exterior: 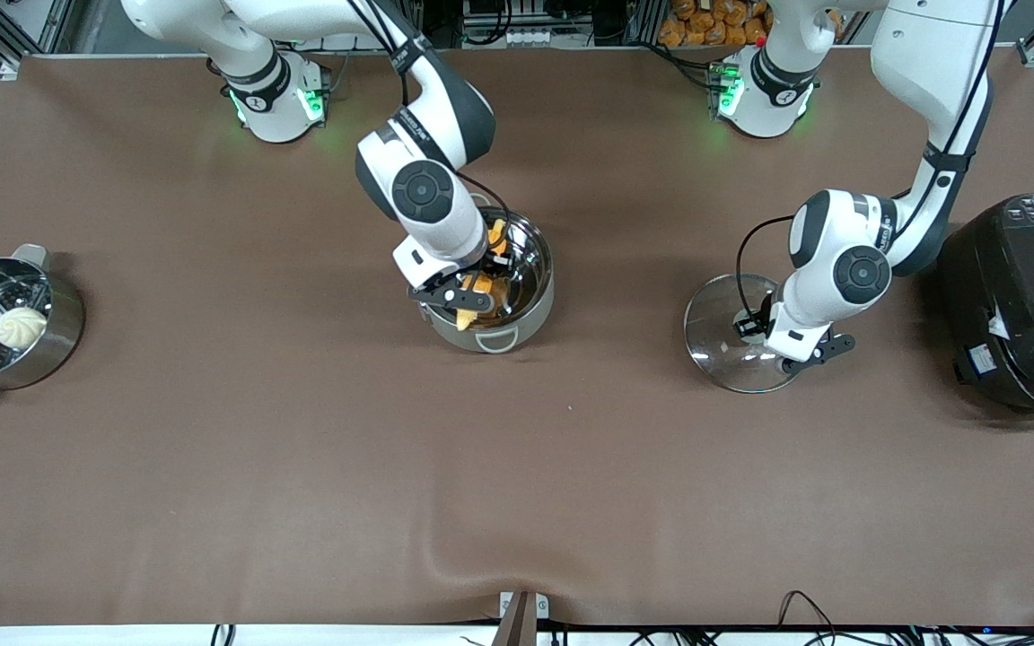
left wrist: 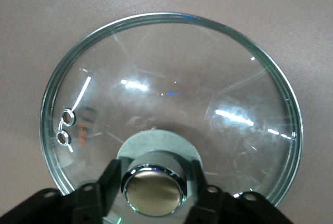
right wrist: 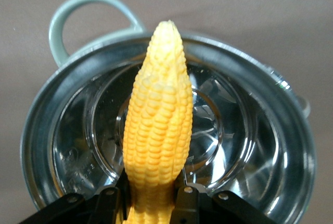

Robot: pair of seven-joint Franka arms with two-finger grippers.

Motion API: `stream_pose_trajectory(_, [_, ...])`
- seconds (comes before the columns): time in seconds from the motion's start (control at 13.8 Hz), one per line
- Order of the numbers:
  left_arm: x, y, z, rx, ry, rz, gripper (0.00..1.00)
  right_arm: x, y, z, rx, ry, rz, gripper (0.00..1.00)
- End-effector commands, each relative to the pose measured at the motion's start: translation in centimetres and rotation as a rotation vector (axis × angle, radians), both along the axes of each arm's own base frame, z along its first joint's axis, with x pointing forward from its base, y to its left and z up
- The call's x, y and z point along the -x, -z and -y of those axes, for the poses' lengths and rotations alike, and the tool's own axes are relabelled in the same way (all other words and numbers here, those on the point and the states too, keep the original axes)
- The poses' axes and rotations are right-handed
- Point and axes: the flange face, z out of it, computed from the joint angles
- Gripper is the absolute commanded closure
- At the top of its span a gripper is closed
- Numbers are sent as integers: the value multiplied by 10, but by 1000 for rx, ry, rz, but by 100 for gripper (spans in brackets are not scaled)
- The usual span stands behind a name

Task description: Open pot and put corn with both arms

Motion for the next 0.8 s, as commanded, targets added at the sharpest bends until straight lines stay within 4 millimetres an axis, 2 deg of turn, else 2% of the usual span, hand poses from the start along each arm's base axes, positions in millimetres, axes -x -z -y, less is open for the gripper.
stream_pose_trajectory(0.0, [-12,-45,-3,-9,9,41,0,9,-2,-7,-5,23,1,69])
stream_pose_trajectory(0.22, [-44,-134,-8,-18,-5,48,0,13,-2,-11,-4,16,-1,66])
stream_pose_trajectory(0.29, [-54,-163,-9,-31,-1,54,0,16,-2,-14,-3,9,-2,62])
stream_pose_trajectory(0.36, [-62,-189,-9,-56,24,51,0,17,-3,-15,-1,28,-2,45])
stream_pose_trajectory(0.51, [-73,-244,-12,-101,94,59,0,17,-4,-15,1,56,-3,0])
stream_pose_trajectory(0.72, [-67,-300,-13,-106,95,46,0,12,-19,-10,-12,65,7,0])
